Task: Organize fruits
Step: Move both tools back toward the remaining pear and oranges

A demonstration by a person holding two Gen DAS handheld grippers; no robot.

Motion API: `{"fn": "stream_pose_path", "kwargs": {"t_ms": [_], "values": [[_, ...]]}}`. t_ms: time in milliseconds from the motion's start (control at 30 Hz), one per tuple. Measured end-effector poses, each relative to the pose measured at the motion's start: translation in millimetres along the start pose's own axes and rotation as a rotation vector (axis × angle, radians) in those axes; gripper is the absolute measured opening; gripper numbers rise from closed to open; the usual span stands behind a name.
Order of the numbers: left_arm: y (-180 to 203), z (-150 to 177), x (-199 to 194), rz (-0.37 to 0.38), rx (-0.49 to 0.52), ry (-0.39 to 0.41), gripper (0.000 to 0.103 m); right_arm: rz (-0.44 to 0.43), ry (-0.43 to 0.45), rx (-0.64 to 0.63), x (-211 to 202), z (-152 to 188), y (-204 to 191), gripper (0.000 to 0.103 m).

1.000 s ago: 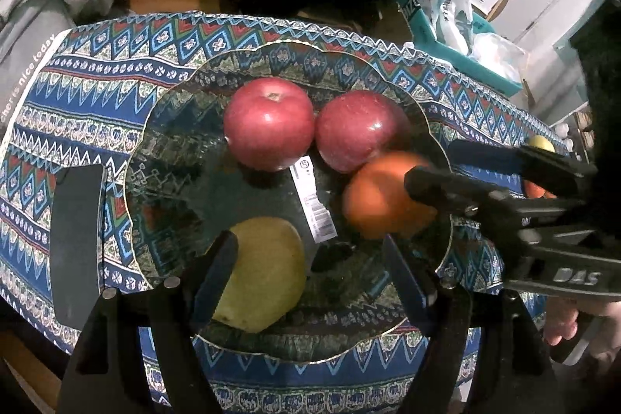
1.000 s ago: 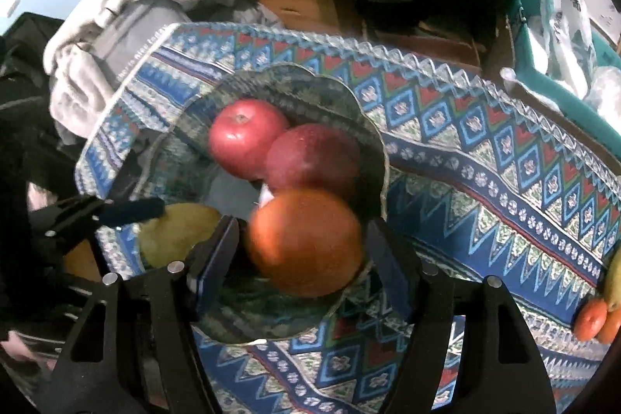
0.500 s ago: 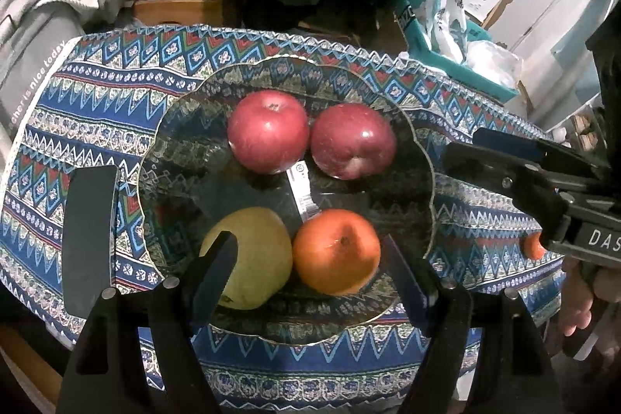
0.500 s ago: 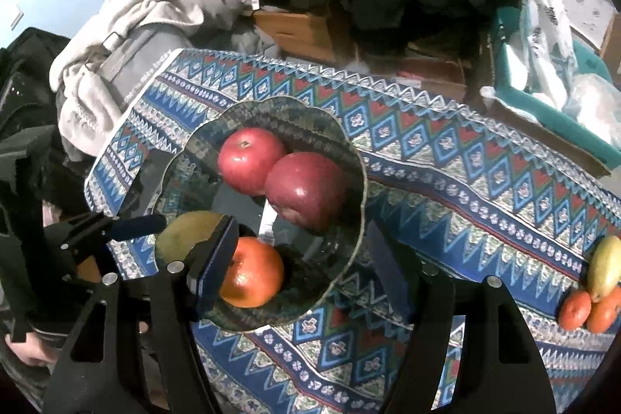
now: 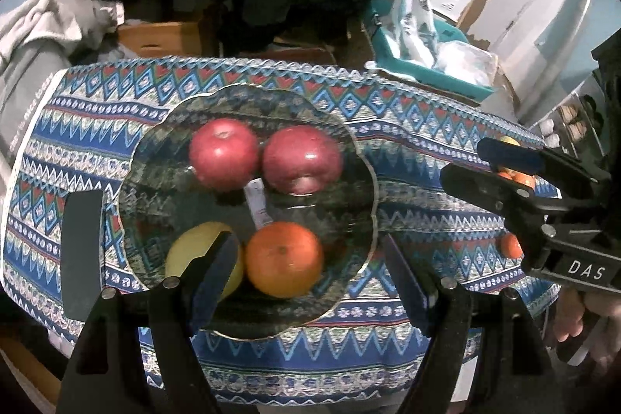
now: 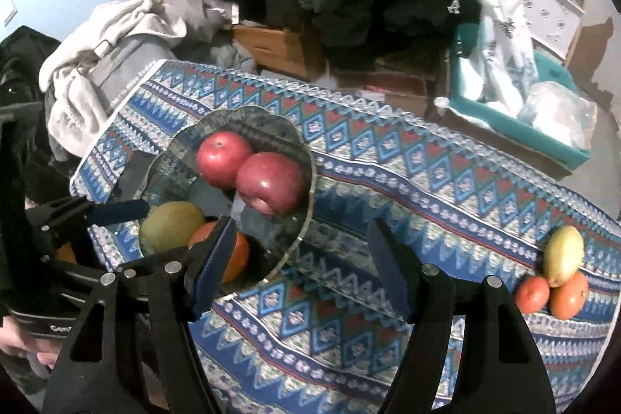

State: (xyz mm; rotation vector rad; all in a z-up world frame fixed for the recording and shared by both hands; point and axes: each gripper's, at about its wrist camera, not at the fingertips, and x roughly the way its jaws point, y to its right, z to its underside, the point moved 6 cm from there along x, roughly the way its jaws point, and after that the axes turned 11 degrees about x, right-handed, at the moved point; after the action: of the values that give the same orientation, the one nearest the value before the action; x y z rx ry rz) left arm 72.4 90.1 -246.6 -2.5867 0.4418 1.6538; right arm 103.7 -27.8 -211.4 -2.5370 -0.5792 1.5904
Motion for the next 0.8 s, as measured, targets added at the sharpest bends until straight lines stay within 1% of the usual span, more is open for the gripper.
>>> {"fn": "stream_pose_path", "kwargs": {"t_ms": [233,367,533,700,800], "values": [[29,-9,-1,0.008,0.046,0.004,0.079,0.053,0.034,0.013,-24,6,26,0.071],[45,-13,-3,0.008,0.071,0.008,0.079,0.063,0.045,0.046,-36,11,44,0.072],[64,-17,-4,0.001,0.111,0.011,0.079,0.122,0.070,0.064,-53,17,67,0.072],[85,-21,-7,-0.012,0.153,0.017,0.079,0.138,0.095,0.099,-71,21,88,0.072],[94,-23,-7,-0.015,0.173,0.019,0.079,0.164,0.112,0.110,-82,24,100,0.074]]}}
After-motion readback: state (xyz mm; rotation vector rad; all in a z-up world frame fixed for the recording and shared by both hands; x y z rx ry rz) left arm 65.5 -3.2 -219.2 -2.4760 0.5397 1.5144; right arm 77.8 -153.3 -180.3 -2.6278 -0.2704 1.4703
